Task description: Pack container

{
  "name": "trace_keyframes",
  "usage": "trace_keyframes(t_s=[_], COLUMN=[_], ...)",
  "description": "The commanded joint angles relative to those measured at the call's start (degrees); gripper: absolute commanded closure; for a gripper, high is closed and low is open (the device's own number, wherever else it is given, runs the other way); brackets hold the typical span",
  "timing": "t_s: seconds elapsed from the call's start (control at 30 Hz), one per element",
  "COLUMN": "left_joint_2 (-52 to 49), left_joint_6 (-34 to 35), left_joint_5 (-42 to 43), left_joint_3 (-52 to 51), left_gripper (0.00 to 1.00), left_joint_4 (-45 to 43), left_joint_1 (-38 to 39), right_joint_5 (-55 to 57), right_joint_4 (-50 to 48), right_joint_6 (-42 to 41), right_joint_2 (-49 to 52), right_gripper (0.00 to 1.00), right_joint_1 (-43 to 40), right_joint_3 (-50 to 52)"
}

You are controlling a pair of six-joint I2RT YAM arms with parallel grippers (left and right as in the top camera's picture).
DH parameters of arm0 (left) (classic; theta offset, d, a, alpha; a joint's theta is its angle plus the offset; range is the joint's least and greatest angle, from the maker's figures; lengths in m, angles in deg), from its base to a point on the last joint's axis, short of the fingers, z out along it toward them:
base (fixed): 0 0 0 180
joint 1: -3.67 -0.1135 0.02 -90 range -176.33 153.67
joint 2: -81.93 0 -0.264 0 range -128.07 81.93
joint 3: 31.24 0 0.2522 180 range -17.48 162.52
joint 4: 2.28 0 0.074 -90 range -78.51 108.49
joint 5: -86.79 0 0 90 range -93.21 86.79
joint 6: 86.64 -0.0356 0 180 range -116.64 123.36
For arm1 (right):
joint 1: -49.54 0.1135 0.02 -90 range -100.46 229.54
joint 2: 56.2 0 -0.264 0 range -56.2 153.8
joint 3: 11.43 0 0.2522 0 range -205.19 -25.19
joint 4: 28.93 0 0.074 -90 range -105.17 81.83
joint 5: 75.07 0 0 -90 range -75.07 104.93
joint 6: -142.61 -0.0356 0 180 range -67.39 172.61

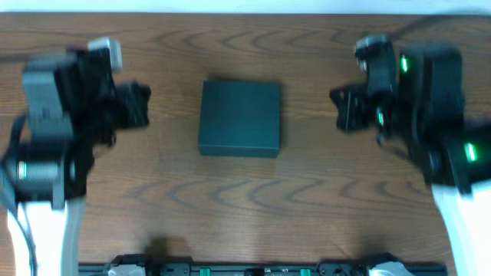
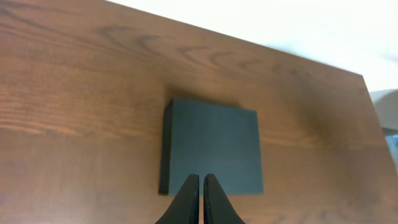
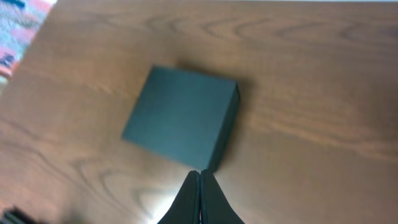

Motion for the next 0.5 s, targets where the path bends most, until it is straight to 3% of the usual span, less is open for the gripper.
trace_keyframes(t_s=[0.0,0.2,0.23,0.27,0.3,0.47], left_joint_2=[9.44,23.39,24.28,24.68,24.68,24.3], left_joint_6=[-2.32,-2.16,-1.18,-0.13,1.27,1.79], left_joint_5=[-0.63,-1.84,-1.86,-1.86,-1.97,-1.92], left_joint_3=[-10.1,-27.63,-28.92,-29.53,-29.64,-29.66], left_gripper=[0.94,0.94,0.92,0.63,0.02,0.04], left_joint_4=[-1.51,-6.45,-7.32,-7.96,-8.37,-7.54], left_joint_1=[0.46,0.46,0.46,0.46,0.44,0.42], right_joint_5=[4.42,4.39,4.42,4.46,4.57,4.37], right_joint_4=[-1.51,-4.9,-5.38,-5.68,-5.68,-5.16], right_joint_6=[2.12,2.12,2.1,2.12,2.12,2.14], right_joint_2=[-10.47,-28.76,-30.67,-32.04,-33.11,-33.88], right_gripper=[0.98,0.98,0.67,0.36,0.01,0.01], right_joint_1=[1.44,1.42,1.42,1.4,1.38,1.38], right_joint_3=[10.12,27.89,29.24,30.01,30.16,30.14])
